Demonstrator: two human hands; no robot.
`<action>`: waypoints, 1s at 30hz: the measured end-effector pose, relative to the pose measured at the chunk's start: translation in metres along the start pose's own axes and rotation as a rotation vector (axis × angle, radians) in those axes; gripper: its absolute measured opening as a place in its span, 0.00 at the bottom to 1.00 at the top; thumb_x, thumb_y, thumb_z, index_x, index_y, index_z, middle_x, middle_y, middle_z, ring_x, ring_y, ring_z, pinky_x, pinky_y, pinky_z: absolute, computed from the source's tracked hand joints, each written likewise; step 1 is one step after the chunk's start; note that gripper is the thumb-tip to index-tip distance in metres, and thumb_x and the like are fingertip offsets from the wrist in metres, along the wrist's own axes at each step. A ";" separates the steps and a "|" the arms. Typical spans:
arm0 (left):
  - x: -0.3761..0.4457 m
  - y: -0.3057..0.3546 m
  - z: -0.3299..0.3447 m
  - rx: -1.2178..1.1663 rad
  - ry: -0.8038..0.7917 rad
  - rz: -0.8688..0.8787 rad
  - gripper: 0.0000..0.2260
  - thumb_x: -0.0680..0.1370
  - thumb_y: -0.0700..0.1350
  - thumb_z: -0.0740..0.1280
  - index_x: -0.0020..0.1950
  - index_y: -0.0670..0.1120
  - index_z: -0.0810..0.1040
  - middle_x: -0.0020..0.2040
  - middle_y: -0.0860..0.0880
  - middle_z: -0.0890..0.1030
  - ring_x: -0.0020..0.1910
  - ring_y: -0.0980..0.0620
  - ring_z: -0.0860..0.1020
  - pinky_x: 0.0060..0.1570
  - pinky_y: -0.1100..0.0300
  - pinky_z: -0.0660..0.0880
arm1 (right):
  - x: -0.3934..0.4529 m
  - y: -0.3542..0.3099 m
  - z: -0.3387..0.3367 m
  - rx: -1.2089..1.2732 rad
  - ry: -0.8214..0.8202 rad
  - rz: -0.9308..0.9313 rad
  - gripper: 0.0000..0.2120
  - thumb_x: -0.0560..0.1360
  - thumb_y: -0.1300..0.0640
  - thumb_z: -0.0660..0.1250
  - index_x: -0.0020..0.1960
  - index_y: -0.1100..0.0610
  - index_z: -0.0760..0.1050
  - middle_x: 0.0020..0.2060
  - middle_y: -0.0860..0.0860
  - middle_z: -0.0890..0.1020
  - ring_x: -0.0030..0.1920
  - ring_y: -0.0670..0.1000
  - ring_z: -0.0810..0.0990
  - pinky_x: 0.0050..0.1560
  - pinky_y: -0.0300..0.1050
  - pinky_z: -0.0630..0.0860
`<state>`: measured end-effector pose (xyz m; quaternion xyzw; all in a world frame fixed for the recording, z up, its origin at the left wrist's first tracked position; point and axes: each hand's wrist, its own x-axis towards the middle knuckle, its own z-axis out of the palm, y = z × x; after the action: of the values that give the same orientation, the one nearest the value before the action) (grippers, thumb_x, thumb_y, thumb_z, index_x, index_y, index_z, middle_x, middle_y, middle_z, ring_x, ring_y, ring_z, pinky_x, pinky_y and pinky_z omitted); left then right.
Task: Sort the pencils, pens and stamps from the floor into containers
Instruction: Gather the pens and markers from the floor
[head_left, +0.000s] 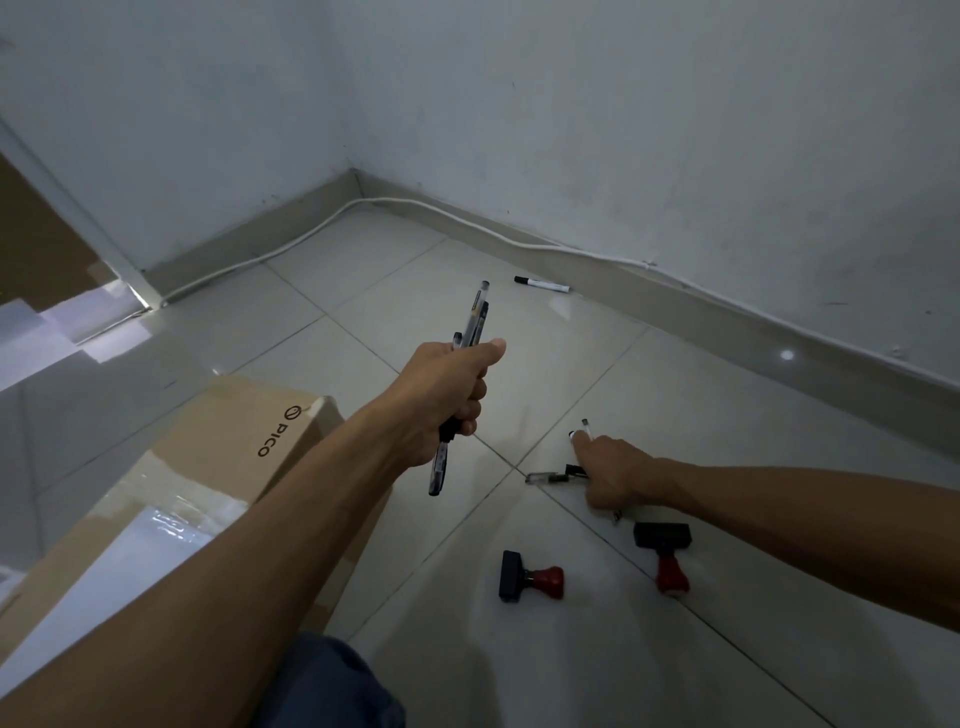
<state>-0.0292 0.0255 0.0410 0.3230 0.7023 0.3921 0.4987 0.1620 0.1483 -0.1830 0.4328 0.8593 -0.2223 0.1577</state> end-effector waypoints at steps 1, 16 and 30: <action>0.000 0.000 0.001 0.003 -0.001 0.000 0.17 0.83 0.52 0.67 0.39 0.49 0.66 0.25 0.54 0.64 0.23 0.55 0.62 0.25 0.61 0.66 | -0.002 0.000 -0.002 0.031 0.000 -0.008 0.31 0.73 0.62 0.67 0.72 0.65 0.59 0.47 0.57 0.74 0.44 0.55 0.78 0.37 0.48 0.76; -0.002 0.002 0.007 0.025 -0.010 0.009 0.16 0.84 0.51 0.67 0.39 0.50 0.66 0.26 0.53 0.64 0.24 0.54 0.61 0.27 0.60 0.65 | -0.018 -0.006 -0.008 0.225 0.016 -0.106 0.17 0.73 0.67 0.64 0.58 0.61 0.63 0.43 0.57 0.77 0.33 0.49 0.69 0.28 0.43 0.63; -0.002 0.002 0.010 0.034 -0.015 0.016 0.17 0.84 0.51 0.67 0.38 0.50 0.66 0.26 0.53 0.64 0.24 0.55 0.61 0.26 0.60 0.65 | -0.017 -0.014 -0.013 0.283 0.158 -0.161 0.24 0.78 0.56 0.68 0.70 0.59 0.64 0.45 0.56 0.78 0.37 0.53 0.77 0.34 0.46 0.73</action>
<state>-0.0192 0.0272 0.0421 0.3400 0.7026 0.3817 0.4951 0.1599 0.1363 -0.1605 0.3967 0.8610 -0.3181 0.0088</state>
